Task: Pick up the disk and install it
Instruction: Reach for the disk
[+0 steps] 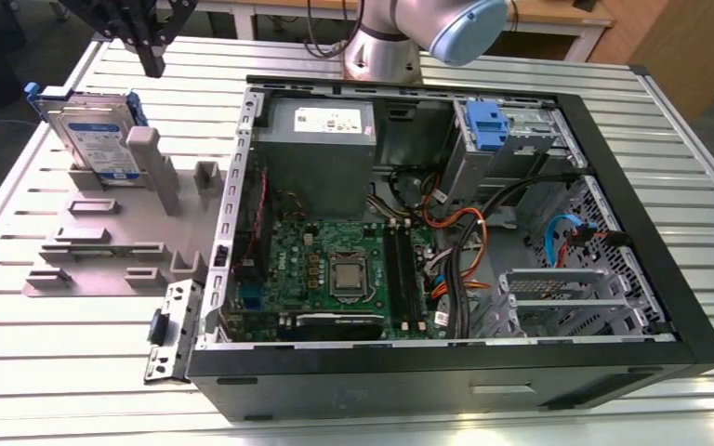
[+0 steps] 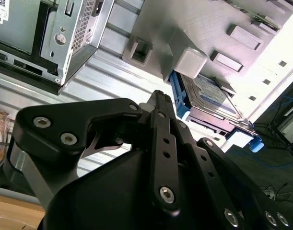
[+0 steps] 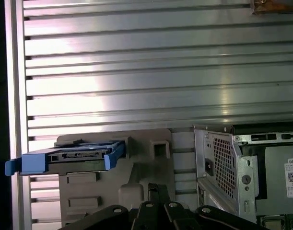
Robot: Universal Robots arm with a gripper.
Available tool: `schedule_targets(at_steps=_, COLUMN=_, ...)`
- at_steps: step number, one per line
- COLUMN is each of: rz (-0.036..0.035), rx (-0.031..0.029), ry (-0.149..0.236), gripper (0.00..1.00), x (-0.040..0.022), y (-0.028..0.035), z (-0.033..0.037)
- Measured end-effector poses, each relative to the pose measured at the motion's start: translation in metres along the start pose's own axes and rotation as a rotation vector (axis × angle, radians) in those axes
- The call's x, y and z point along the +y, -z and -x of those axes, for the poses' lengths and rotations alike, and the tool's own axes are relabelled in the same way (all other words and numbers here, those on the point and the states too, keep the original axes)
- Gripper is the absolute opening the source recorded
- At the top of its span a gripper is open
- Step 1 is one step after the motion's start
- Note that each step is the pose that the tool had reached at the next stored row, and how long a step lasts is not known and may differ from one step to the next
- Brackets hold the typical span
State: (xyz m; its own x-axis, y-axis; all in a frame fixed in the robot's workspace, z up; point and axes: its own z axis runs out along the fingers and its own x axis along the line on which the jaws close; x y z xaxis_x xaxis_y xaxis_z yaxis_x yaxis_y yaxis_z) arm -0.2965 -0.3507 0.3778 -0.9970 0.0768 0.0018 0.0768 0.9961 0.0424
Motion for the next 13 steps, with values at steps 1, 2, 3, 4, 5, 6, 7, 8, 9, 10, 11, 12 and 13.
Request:
schedule_targets(at_steps=1, rz=0.0, rx=0.0002, ry=0.0, gripper=0.11, x=0.0003, y=-0.0002, z=-0.0007)
schedule_targets(at_steps=2, rz=0.0, rx=0.0004, ry=0.0, gripper=0.11, x=0.0006, y=-0.0003, z=-0.0015)
schedule_targets(at_steps=3, rz=-0.0002, rx=0.0007, ry=0.0, gripper=0.11, x=0.0011, y=-0.0004, z=-0.0023)
schedule_targets(at_steps=4, rz=-0.0002, rx=0.0008, ry=0.0, gripper=0.11, x=0.0016, y=-0.0006, z=-0.0033)
schedule_targets(at_steps=5, rz=-0.0001, rx=0.0009, ry=0.0, gripper=0.11, x=0.0021, y=-0.0009, z=-0.0043)
schedule_targets(at_steps=6, rz=0.0, rx=0.001, ry=0.0, gripper=0.11, x=0.0024, y=-0.0011, z=-0.0055)
schedule_targets(at_steps=7, rz=-0.0001, rx=0.0014, ry=0.0, gripper=0.11, x=0.0026, y=-0.0012, z=-0.0068)
schedule_targets(at_steps=8, rz=-0.0001, rx=0.0018, ry=0.0, gripper=0.11, x=0.0029, y=-0.0013, z=-0.0081)
schedule_targets(at_steps=9, rz=-0.0001, rx=0.0021, ry=0.0, gripper=0.11, x=0.0032, y=-0.0014, z=-0.0094)
schedule_targets(at_steps=10, rz=-0.0002, rx=0.0027, ry=0.0, gripper=0.11, x=0.0033, y=-0.0016, z=-0.0108)
schedule_targets(at_steps=11, rz=-0.0003, rx=0.0034, ry=0.0, gripper=0.11, x=0.0032, y=-0.0018, z=-0.0122)
schedule_targets(at_steps=12, rz=-0.0003, rx=0.004, ry=0.0, gripper=0.11, x=0.0031, y=-0.0021, z=-0.0132)
schedule_targets(at_steps=13, rz=-0.0002, rx=0.0043, ry=0.003, gripper=0.11, x=0.0031, y=-0.0024, z=-0.0137)
